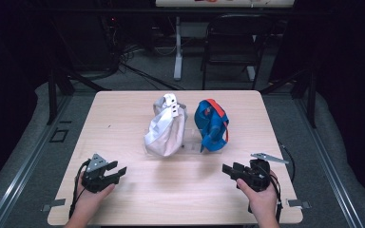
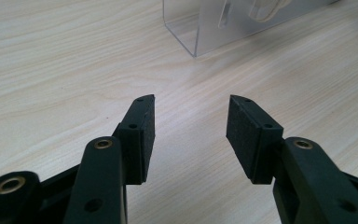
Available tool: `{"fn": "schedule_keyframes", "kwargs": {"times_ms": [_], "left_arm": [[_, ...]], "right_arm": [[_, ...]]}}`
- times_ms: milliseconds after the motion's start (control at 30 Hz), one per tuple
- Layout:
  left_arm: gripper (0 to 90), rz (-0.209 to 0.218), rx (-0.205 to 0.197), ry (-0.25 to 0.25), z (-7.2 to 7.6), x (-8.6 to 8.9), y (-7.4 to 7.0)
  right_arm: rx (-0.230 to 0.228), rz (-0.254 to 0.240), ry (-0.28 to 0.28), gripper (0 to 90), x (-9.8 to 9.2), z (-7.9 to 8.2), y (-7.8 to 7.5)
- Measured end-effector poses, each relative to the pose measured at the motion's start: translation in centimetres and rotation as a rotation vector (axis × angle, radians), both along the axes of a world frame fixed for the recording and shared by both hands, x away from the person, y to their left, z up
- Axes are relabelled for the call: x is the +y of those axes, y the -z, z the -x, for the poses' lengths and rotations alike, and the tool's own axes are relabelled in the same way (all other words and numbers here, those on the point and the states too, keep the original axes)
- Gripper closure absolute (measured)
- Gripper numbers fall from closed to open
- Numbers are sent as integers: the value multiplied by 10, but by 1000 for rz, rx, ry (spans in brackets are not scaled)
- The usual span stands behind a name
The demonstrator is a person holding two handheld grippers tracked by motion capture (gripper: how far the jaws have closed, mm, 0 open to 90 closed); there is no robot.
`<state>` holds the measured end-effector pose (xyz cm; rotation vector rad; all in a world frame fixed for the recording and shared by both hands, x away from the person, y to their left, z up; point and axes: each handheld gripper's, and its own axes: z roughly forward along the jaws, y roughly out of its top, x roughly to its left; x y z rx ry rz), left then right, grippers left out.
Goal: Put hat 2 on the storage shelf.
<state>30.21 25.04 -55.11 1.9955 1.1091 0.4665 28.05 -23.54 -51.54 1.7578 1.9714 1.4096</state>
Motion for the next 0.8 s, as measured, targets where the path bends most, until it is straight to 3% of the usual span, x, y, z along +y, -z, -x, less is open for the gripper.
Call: {"fn": "schedule_keyframes", "kwargs": {"times_ms": [100, 233, 333, 533, 800], "left_arm": [[524, 0, 2, 5, -1, 0, 1], [524, -3, 6, 11, -1, -1, 1], [524, 1, 9, 7, -1, -1, 2], [525, -5, 18, 14, -1, -2, 2], [525, -11, 14, 29, -2, -6, 6]], "right_arm": [[1, -19, 21, 447, -1, 1, 10], [-5, 1, 58, 452, -2, 3, 23], [-6, -13, 68, 452, -1, 2, 30], [13, -8, 47, 452, 3, 1, 35], [10, 67, -5, 463, 14, 0, 39]]}}
